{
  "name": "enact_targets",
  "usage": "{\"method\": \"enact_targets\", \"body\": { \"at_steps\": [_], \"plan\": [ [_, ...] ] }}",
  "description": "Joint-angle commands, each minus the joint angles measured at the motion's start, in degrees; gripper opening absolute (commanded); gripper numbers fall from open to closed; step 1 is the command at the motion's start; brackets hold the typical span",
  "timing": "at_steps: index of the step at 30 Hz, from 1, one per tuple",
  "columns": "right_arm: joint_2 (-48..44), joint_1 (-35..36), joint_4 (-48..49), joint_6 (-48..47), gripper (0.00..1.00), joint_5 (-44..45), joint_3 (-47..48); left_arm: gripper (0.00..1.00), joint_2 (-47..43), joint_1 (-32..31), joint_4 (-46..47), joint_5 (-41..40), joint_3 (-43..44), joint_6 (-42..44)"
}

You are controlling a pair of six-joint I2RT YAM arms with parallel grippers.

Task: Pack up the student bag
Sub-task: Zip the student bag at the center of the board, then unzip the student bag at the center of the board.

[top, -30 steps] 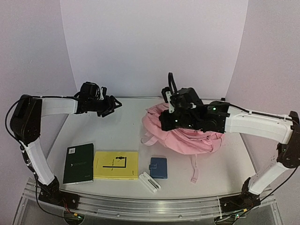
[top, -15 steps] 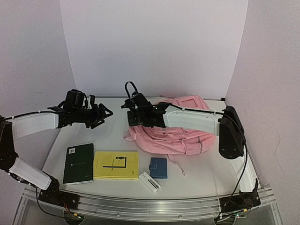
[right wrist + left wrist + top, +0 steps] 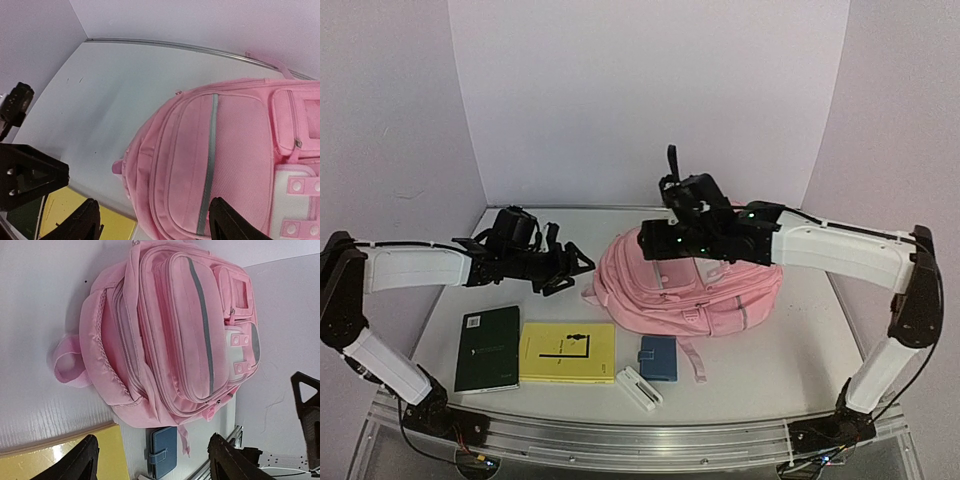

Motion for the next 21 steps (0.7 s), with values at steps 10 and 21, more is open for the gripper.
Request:
{"method": "enact_targets", "body": {
  "at_steps": [10, 21],
  "plan": [
    [-19.0, -4.9, -3.5, 12.9, 0.59, -6.0, -27.3, 0.71, 13.1, -2.3, 9.9, 3.2, 6.6, -3.1],
    [-16.9, -6.7, 2.2, 14.7, 0.37, -9.5, -33.4, 0.61, 18.4, -2.3, 6.0, 1.2, 10.5, -1.4]
  ]
}}
